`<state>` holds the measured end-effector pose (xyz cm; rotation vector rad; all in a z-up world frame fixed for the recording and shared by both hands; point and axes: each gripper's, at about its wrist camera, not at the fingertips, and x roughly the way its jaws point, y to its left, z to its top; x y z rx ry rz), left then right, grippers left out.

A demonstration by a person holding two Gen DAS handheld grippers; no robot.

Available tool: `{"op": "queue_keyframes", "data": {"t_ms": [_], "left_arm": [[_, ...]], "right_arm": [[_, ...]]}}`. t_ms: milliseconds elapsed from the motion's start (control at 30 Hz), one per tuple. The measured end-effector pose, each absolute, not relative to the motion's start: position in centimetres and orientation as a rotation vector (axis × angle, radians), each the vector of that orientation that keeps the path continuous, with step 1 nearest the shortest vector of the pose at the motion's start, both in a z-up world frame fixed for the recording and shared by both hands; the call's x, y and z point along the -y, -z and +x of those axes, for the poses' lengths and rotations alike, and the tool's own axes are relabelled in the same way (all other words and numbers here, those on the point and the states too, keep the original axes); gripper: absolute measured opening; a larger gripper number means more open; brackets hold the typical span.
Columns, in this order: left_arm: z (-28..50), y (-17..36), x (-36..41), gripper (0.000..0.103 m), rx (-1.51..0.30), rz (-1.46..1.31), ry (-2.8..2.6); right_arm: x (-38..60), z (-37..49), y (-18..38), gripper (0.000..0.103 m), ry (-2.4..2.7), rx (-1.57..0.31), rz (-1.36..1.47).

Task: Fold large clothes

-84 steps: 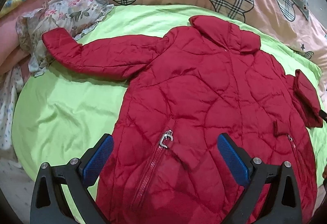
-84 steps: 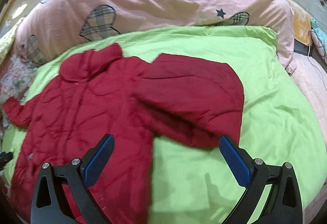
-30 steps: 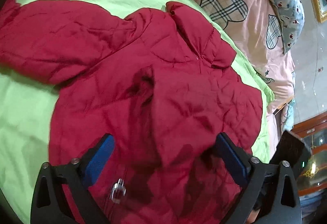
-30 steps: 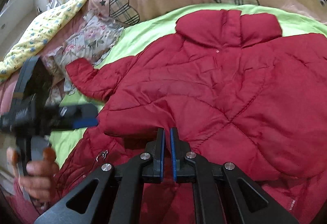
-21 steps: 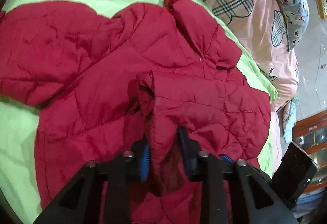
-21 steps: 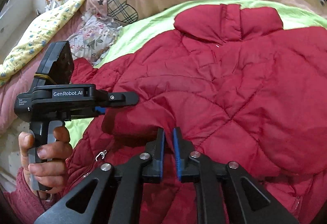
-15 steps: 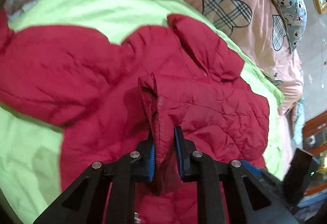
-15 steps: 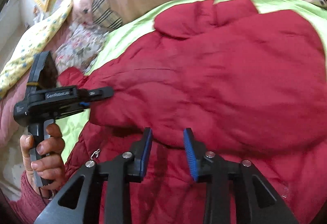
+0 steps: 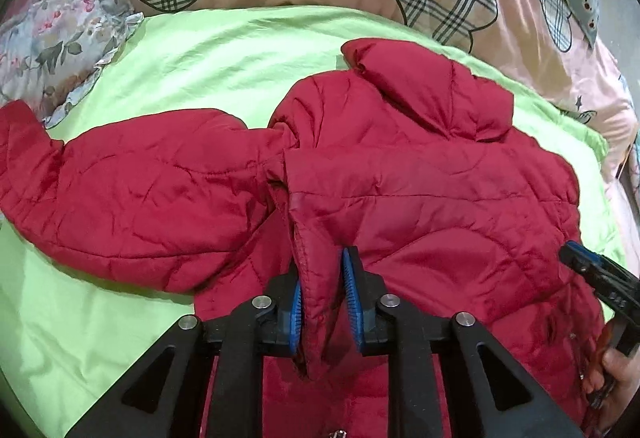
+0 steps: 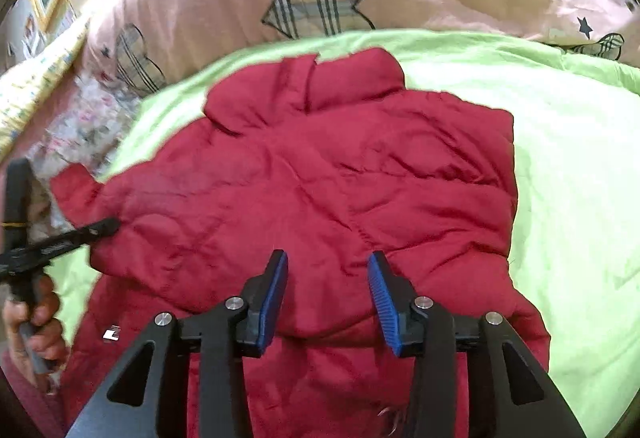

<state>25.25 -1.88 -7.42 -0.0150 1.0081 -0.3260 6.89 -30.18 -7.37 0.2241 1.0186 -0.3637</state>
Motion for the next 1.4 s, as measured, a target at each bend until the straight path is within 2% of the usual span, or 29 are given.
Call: {"op": "queue_keyframes", "data": {"t_ms": [167,400,567,700,867,933,967,1000,1133,1400], "left_arm": [[24.0,6.4,0.8,0.038,-0.956,-0.033,0.272],[20.1,4.3,1.8,0.038,-0.899,-0.071,0.397],[20.0,7.5,6.5,0.038,-0.982,-0.009,0.399],[21.3,10.7,7.1,0.038,-1.046,-0.023,0.366],[21.9,11.1,7.2,0.038,-1.049,-0.035,0.368],[22.2,11.3,7.0,0.038,-1.055,-0.033,0.364],[22.5,11.7,6.9,0.038,-1.058,-0.032,0.362],[22.6,11.8,6.9,0.038,-1.059,-0.034,0.363],[22.8,12.2,6.0,0.038,-1.065,-0.060,0.374],[23.5,13.0,5.4,0.038,-1.086,-0.086,0.382]], "right_arm": [[30.9,6.9,9.8,0.042,0.401,-1.056,0.213],[31.0,6.9,10.2,0.043,0.420,-1.052,0.220],[31.1,6.9,10.4,0.043,0.419,-1.052,0.216],[31.1,6.7,10.1,0.043,0.414,-1.052,0.222],[30.7,6.2,7.3,0.043,0.400,-0.977,0.235],[30.8,6.5,6.3,0.045,0.423,-0.943,0.206],[31.1,6.6,6.2,0.052,0.435,-0.944,0.194],[31.6,7.0,6.5,0.056,0.451,-0.963,0.185],[33.8,7.5,9.9,0.056,0.496,-1.071,0.181],[34.0,7.5,10.9,0.057,0.496,-1.058,0.140]]}}
